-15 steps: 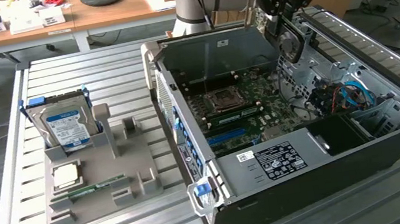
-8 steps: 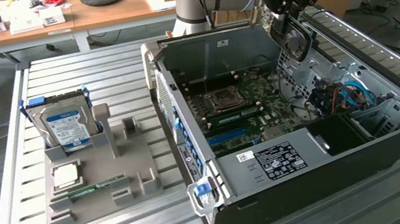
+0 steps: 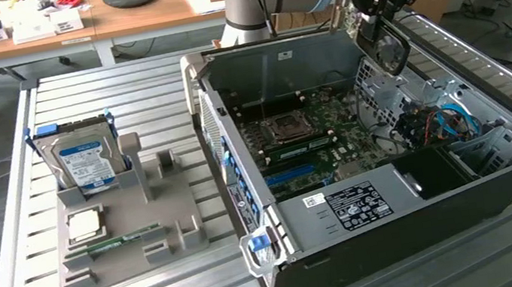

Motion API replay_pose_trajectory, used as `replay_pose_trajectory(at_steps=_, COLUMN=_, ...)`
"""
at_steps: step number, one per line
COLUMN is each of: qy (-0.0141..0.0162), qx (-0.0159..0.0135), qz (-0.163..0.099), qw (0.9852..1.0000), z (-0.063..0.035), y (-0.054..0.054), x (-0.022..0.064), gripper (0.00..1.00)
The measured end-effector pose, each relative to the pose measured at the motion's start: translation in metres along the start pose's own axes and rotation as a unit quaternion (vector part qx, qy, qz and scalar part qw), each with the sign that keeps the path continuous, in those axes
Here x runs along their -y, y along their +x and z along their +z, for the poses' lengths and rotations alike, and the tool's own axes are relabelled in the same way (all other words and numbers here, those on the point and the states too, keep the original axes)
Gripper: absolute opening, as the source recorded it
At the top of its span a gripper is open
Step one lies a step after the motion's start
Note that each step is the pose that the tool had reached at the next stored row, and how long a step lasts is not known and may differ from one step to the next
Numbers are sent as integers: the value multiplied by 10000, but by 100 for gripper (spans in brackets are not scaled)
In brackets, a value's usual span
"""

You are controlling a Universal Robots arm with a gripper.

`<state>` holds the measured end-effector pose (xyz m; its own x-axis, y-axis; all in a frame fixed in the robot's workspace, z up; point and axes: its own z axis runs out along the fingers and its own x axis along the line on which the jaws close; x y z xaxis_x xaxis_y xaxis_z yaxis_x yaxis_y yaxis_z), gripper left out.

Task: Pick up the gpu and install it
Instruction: 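Pick up the gpu and move the gpu toward the slot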

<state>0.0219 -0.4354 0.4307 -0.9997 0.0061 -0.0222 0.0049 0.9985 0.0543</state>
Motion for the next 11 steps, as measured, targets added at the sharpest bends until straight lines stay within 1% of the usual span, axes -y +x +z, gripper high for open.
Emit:
replay_pose_trajectory(at_steps=6, qy=1, qx=0, qz=11, qw=10000, z=2, y=-63, x=-2, gripper=27)
replay_pose_trajectory(at_steps=11, qy=2, qx=3, qz=75, qw=10000, z=5, y=-99, x=-2, gripper=27)
